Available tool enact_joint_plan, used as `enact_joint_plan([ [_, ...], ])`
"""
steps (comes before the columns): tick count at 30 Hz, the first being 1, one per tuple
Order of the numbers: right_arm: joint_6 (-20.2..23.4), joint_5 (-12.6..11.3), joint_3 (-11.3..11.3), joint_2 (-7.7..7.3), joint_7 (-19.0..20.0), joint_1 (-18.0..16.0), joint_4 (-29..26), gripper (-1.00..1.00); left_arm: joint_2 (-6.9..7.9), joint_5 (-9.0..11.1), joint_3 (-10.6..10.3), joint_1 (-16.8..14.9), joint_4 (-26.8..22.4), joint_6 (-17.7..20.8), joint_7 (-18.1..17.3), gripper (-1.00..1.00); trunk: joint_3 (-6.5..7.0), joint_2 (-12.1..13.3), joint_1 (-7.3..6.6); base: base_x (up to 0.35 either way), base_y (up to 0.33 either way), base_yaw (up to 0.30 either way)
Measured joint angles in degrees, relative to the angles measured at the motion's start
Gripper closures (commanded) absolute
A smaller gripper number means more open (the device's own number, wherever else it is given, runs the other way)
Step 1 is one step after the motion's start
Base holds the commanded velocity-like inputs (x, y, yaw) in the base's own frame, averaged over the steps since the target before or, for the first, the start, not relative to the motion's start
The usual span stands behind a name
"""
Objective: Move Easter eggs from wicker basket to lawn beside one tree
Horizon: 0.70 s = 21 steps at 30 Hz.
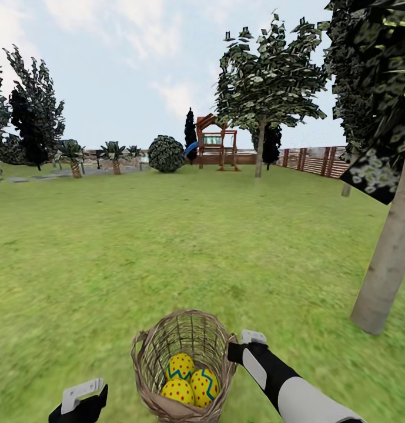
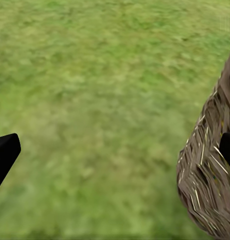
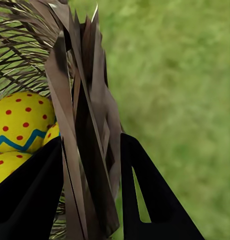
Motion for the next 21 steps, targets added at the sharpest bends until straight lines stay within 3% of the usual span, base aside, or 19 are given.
enact_joint_plan([
  [21,0.0,0.0,0.0,0.04,0.0,0.0,0.1,1.0,0.0,0.0,0.0,0.0,0.0,-0.3,0.0,-1.0,-3.77,-8.4,4.61,0.0,0.0,0.0],
])
